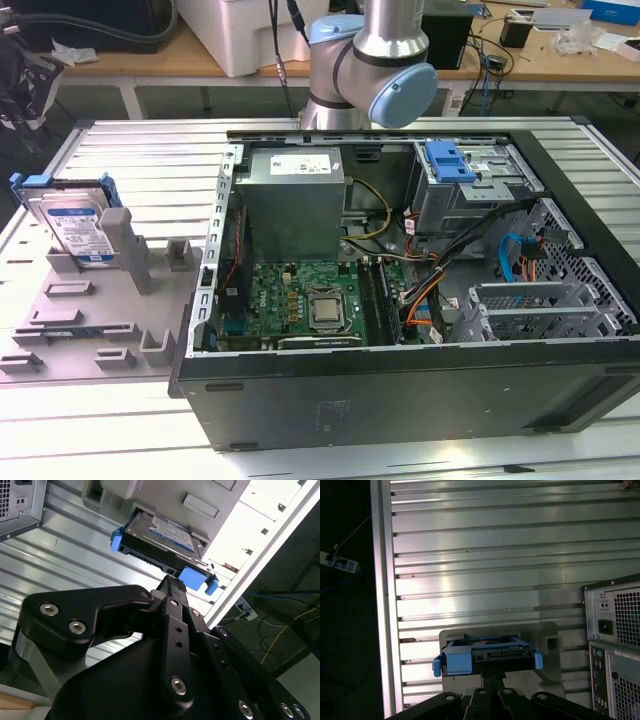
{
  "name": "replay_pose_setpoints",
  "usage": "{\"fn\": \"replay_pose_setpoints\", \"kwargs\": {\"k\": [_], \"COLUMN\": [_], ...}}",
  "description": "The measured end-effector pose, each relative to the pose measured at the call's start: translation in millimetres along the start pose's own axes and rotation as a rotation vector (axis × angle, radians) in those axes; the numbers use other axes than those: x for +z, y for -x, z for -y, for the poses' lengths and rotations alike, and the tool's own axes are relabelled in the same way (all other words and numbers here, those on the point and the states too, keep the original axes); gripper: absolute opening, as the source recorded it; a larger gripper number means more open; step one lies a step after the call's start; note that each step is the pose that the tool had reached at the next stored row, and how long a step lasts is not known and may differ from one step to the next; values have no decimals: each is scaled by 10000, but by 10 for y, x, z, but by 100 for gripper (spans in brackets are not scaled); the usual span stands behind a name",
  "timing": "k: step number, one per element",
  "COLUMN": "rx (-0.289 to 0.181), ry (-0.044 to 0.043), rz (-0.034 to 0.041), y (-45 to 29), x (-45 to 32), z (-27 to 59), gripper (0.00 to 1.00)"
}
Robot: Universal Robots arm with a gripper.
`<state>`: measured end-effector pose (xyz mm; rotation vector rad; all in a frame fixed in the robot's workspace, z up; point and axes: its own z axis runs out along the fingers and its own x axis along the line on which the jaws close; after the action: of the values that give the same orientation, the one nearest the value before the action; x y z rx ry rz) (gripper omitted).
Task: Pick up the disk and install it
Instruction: 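Pick up the disk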
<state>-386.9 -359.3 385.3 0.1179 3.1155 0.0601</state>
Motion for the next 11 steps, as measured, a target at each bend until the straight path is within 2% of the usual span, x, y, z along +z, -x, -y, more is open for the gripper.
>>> {"fn": "replay_pose_setpoints", "kwargs": {"k": [4,6,7,8,11], "rx": [-1,-156,-430,-654,-1286], "ry": [-10,-15,-16,-15,-10], "rz": [1,-109,-212,-263,-336], "y": [0,1,3,3,3], "x": [0,0,1,1,1], "z": [0,0,-1,-1,0], "gripper": [11,11,11,11,11]}}
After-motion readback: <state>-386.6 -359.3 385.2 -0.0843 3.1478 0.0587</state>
